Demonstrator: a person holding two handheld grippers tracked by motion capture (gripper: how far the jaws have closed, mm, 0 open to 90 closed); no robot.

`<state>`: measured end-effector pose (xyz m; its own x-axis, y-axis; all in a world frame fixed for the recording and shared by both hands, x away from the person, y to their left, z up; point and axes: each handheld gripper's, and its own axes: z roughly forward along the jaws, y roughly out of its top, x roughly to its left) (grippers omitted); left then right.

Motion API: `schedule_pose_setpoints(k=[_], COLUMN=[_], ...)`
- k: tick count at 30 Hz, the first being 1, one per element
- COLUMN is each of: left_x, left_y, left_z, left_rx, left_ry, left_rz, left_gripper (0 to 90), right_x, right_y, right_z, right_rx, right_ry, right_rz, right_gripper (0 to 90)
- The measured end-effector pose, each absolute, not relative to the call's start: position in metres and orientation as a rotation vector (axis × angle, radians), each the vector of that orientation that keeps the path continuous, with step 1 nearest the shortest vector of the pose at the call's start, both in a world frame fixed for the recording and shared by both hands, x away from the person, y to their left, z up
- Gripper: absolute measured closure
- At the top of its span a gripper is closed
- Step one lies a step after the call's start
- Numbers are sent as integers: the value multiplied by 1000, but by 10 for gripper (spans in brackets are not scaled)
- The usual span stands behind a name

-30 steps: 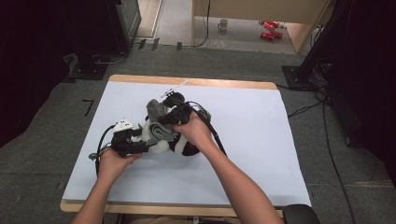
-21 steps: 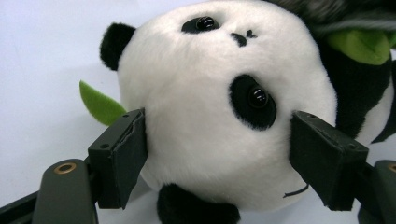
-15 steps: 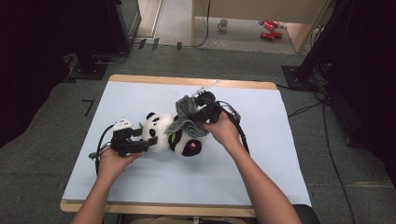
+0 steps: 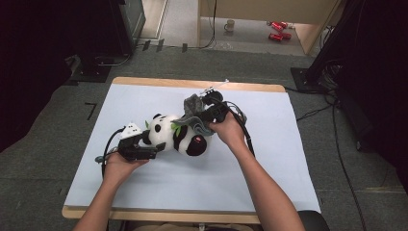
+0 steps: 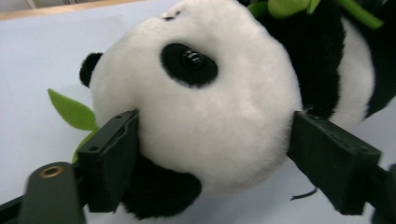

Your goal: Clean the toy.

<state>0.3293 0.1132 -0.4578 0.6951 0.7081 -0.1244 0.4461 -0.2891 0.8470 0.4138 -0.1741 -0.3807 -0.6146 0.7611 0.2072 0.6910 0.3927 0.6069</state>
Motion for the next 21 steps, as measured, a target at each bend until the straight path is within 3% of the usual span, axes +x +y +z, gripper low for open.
schedule_pose_setpoints(k=[4,8,14,21], left_x=[331,333,332,334], left_y=[107,110,108,110], left_z=[-463,-462,-459,-456], left_rx=[1931,1892,1889,1877], left_ry=[888,915,930,954], left_rz=[416,403,399,363], left_gripper=[153,244,256,258], right_x=[416,416,416,420], right_y=[-172,-164,-133,-78], right_z=[-371,-349,-322,-330], right_rx=[1342,1320,1220,1136], right_ry=[2516,2482,2501,2596], right_rz=[1062,1158,1245,1206], right_gripper=[776,777,777,776])
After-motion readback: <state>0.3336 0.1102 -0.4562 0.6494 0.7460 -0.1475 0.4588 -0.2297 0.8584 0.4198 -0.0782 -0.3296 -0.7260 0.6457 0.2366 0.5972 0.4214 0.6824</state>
